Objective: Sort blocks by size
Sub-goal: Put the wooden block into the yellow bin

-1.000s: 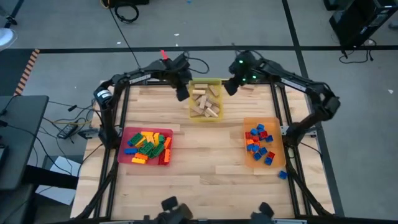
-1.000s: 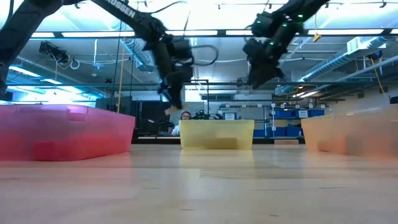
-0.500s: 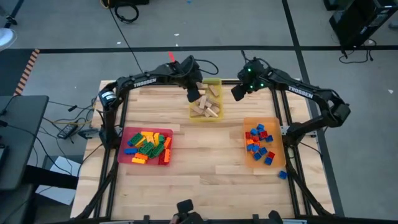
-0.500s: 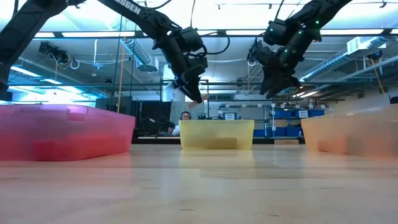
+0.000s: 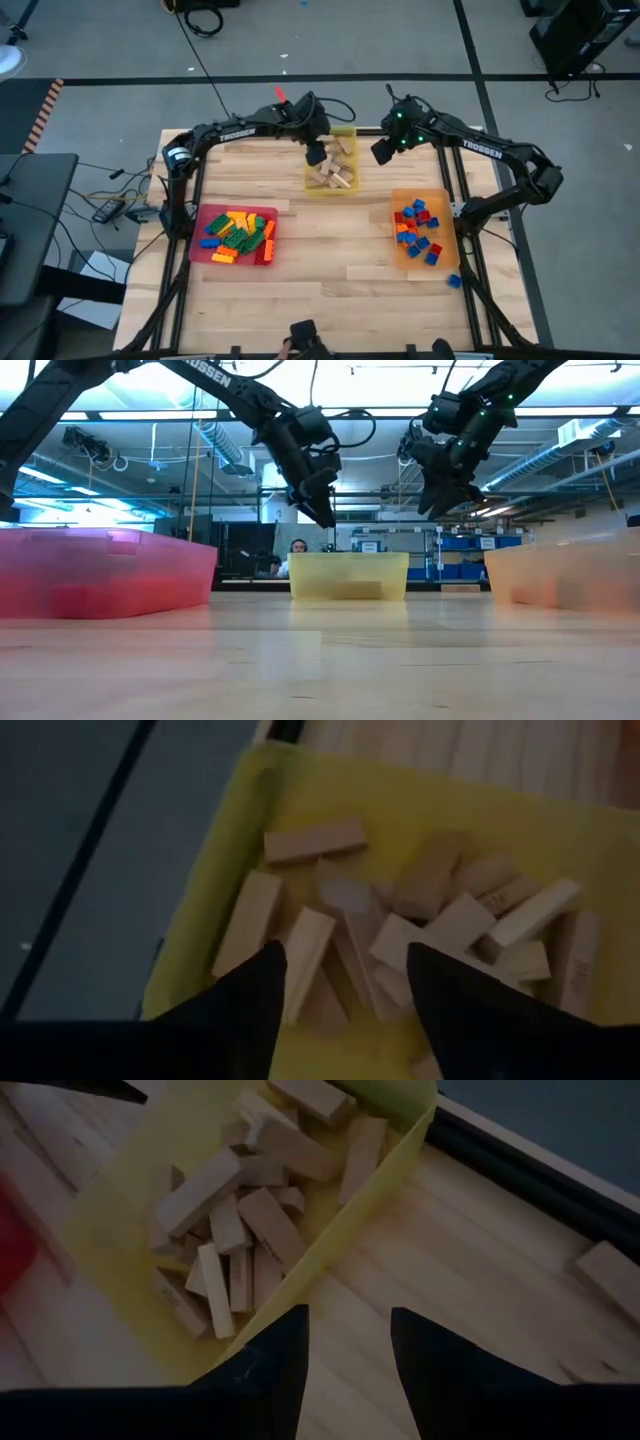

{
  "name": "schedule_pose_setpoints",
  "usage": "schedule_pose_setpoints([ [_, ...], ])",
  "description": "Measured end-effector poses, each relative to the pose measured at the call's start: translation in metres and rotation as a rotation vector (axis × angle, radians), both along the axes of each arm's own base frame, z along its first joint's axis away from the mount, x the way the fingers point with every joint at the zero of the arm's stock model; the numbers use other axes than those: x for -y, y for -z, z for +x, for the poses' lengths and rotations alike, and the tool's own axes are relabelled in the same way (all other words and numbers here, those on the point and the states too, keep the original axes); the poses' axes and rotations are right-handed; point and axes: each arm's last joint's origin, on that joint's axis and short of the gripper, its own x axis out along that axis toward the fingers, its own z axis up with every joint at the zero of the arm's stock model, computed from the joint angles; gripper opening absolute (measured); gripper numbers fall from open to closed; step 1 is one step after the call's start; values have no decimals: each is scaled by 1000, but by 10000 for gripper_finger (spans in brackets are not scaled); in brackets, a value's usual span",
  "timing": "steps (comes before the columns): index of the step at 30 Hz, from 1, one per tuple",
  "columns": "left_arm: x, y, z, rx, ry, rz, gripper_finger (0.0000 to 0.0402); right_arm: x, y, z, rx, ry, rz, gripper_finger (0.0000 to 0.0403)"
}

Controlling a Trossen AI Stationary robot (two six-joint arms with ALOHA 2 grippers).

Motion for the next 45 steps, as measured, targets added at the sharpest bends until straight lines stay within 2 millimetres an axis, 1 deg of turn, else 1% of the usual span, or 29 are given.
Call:
schedule_pose_setpoints([
  [3, -2, -5, 3, 29, -13, 35, 235, 1, 0, 0, -10, 0, -18, 158],
  [7, -6, -25, 6, 79, -49, 103, 244, 3, -1, 0, -22, 10, -68, 158],
  [11, -4, -43, 4, 47, -53, 91, 245, 7, -5, 3, 22, 11, -115, 158],
  [13, -2, -55, 4, 52, -48, 95, 245, 10, -9, 6, 56, -3, -168, 158],
  [17, 1, -67, 0, 34, -34, 62, 245, 15, -15, 10, 94, 19, -271, 160],
  [19, 4, -71, -2, 66, 3, 1, 245, 17, -18, 11, 98, 33, -311, 164],
  [22, 7, -76, -10, 166, 66, -112, 245, 18, -18, 11, 73, 34, -343, 177],
  [25, 12, -74, -28, 206, 48, -161, 245, 19, -19, 10, 58, 38, -354, 196],
  [27, 16, -71, -44, 247, 13, -147, 245, 20, -24, 9, 43, 51, -362, 212],
  [31, 37, -66, -79, 358, -55, -95, 245, 29, -42, 8, 39, 76, -414, 250],
  [34, 55, -63, -107, 436, -99, -71, 245, 43, -47, 8, -26, 98, -360, 282],
  [36, 65, -60, -124, 480, -125, -70, 245, 56, -44, 8, -114, 108, -276, 301],
  [39, 78, -58, -144, 555, -160, -78, 245, 79, -35, 13, -254, 91, -152, 327],
  [41, 85, -56, -154, 583, -182, -101, 245, 94, -25, 17, -339, 66, -78, 342],
  [45, 95, -61, -169, 627, -205, -127, 245, 117, 2, 17, -481, 34, 79, 356],
])
